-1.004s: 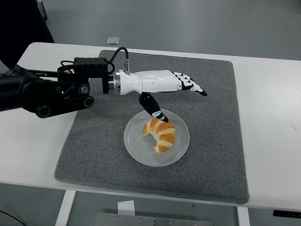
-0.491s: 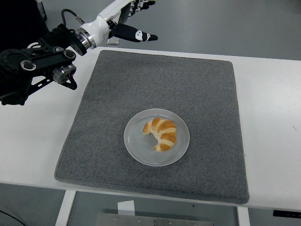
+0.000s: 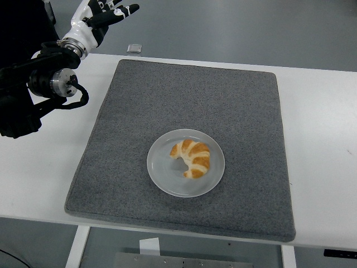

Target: Place the bread on the plate

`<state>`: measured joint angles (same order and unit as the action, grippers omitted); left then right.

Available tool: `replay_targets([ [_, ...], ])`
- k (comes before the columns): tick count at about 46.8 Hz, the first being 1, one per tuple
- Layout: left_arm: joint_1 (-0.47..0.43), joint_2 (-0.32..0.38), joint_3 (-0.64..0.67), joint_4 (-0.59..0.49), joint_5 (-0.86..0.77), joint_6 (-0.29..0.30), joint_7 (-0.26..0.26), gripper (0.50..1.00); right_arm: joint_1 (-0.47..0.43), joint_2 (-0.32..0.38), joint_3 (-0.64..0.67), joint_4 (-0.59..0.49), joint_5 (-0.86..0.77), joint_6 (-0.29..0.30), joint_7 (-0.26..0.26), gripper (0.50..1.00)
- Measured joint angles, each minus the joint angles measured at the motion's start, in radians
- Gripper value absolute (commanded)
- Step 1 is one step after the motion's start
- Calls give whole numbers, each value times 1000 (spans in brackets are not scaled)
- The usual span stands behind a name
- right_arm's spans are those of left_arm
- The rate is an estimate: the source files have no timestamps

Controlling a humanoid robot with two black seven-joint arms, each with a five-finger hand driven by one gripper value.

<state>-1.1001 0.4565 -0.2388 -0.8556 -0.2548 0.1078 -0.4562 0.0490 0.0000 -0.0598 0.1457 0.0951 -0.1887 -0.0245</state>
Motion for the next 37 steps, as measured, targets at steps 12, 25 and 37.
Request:
replay_targets([
  [12, 113, -11, -163, 0, 0, -4, 31, 994, -5, 0, 2, 13, 1, 3, 0, 952],
  [25, 134, -52, -201, 13, -4, -46, 33, 996, -5, 0, 7, 13, 3, 2, 0, 952],
  [37, 184, -59, -238, 17, -9, -48, 50, 996, -5, 0, 10, 12, 10, -2, -1, 952],
])
